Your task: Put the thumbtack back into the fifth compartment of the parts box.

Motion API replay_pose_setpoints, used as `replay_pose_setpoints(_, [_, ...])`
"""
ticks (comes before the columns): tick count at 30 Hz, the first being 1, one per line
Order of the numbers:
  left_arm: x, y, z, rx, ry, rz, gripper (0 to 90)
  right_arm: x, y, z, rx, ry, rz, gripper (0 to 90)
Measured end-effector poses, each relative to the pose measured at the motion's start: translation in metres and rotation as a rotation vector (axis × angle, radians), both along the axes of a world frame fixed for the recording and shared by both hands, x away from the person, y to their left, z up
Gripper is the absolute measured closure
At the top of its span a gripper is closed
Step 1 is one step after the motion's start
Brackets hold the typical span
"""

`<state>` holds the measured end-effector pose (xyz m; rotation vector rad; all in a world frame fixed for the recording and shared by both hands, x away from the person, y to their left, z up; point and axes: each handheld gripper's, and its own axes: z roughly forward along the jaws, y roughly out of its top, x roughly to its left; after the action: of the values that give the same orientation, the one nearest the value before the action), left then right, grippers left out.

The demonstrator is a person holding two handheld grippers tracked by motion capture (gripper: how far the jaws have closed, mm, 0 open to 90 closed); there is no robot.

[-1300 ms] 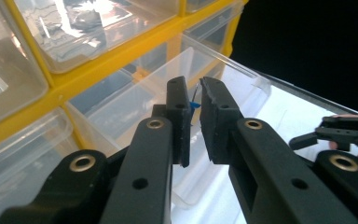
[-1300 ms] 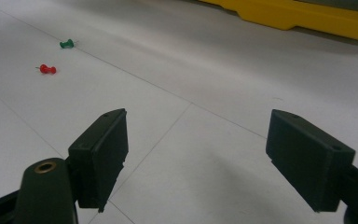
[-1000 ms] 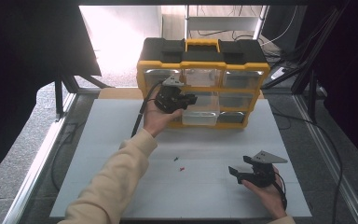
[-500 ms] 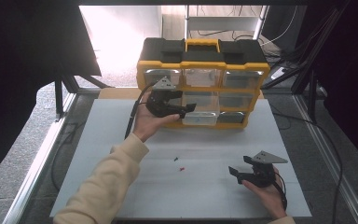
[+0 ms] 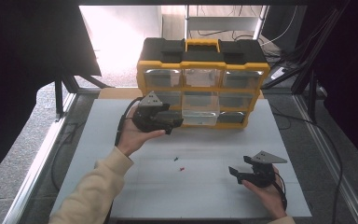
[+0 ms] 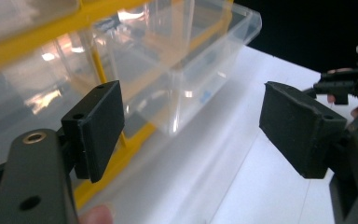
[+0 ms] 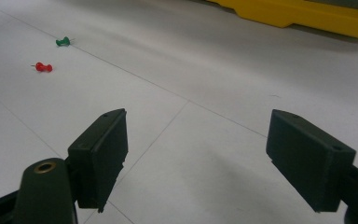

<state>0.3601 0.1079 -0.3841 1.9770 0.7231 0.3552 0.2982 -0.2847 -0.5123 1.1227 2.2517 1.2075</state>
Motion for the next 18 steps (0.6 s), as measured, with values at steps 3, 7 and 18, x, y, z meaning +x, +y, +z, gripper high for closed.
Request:
replay_pose_setpoints(3, [-0.004,0.004,-0.01,0.013,0.016,-0.005,22.1,0.0,0.0,0.0,-0.005,0.0,-0.002,21.0])
replay_pose_setpoints(7, [-0.007,0.01,-0.02,0.026,0.037,-0.001,22.4,-0.001,0.0,0.0,-0.003,-0.001,-0.002,21.0])
replay_pose_setpoints(18, [-0.012,0.017,-0.044,0.076,0.081,-0.003,23.7,-0.001,0.0,0.001,0.001,-0.006,-0.002,20.9])
